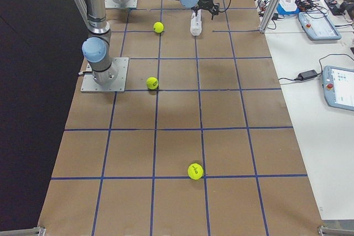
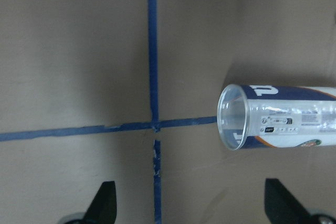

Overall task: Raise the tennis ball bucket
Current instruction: 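Grasp the open end of the lying can with the left gripper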

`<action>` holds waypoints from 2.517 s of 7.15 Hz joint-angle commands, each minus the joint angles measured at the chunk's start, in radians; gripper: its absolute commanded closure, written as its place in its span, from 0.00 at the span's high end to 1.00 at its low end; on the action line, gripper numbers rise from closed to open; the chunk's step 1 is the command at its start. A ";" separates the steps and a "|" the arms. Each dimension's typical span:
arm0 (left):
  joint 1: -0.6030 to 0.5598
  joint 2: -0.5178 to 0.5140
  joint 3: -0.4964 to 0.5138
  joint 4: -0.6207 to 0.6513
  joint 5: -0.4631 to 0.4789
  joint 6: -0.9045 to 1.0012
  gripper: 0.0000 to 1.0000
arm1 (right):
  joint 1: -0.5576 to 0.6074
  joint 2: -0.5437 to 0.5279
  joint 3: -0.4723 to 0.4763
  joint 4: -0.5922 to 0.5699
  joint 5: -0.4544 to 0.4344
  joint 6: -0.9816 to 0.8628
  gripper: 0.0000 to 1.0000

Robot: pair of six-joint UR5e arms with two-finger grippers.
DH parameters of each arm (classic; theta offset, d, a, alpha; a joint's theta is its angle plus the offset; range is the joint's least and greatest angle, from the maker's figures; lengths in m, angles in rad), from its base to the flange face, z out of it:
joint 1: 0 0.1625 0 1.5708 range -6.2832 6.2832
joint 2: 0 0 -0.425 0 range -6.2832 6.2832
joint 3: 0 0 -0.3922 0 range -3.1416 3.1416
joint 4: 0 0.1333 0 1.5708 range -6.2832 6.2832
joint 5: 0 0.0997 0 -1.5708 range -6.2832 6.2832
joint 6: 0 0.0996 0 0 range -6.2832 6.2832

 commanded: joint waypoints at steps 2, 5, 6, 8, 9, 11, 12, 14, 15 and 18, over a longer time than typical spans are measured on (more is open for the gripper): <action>0.068 -0.043 -0.052 0.001 -0.223 0.174 1.00 | -0.046 -0.142 0.005 0.134 -0.017 0.106 1.00; 0.114 -0.059 -0.191 0.080 -0.462 0.205 1.00 | -0.059 -0.185 -0.015 0.200 -0.037 0.468 1.00; 0.114 -0.066 -0.211 0.103 -0.513 0.205 1.00 | -0.069 -0.194 -0.017 0.202 -0.039 0.533 1.00; 0.105 -0.071 -0.245 0.116 -0.520 0.205 1.00 | -0.063 -0.211 -0.023 0.261 -0.107 0.642 1.00; 0.105 -0.074 -0.248 0.116 -0.520 0.204 1.00 | -0.072 -0.225 -0.026 0.319 -0.103 0.691 1.00; 0.068 -0.095 -0.247 0.139 -0.527 0.201 0.98 | -0.075 -0.228 -0.060 0.330 -0.106 0.868 1.00; 0.031 -0.131 -0.248 0.207 -0.530 0.193 0.98 | -0.076 -0.227 -0.060 0.332 -0.106 0.904 1.00; 0.028 -0.149 -0.248 0.220 -0.596 0.193 0.76 | -0.075 -0.227 -0.058 0.334 -0.105 0.906 1.00; 0.028 -0.133 -0.245 0.220 -0.592 0.185 0.37 | -0.075 -0.227 -0.058 0.332 -0.103 0.906 1.00; -0.016 -0.024 -0.235 0.222 -0.605 -0.012 0.02 | -0.072 -0.225 -0.055 0.334 -0.099 0.906 1.00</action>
